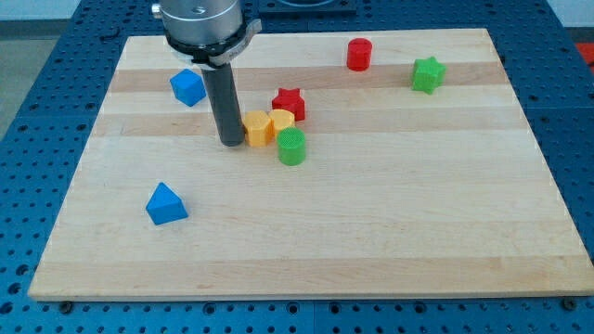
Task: Push the blue triangle towards the yellow hexagon
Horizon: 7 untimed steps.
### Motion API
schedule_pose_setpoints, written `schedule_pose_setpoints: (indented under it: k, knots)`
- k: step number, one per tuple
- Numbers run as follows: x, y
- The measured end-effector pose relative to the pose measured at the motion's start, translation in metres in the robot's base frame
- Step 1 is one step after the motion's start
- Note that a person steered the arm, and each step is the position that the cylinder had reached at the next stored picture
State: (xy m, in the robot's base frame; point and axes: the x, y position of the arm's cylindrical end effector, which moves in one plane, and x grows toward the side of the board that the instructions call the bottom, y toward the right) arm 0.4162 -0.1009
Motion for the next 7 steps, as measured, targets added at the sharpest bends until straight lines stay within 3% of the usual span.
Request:
schedule_pose_setpoints:
  k: [1, 3, 4, 6, 7]
  knots:
    - [0.0, 0.0]
    - [0.012, -0.082]
    - [0.059, -0.117]
    - [0.132, -0.111]
    - [0.132, -0.096]
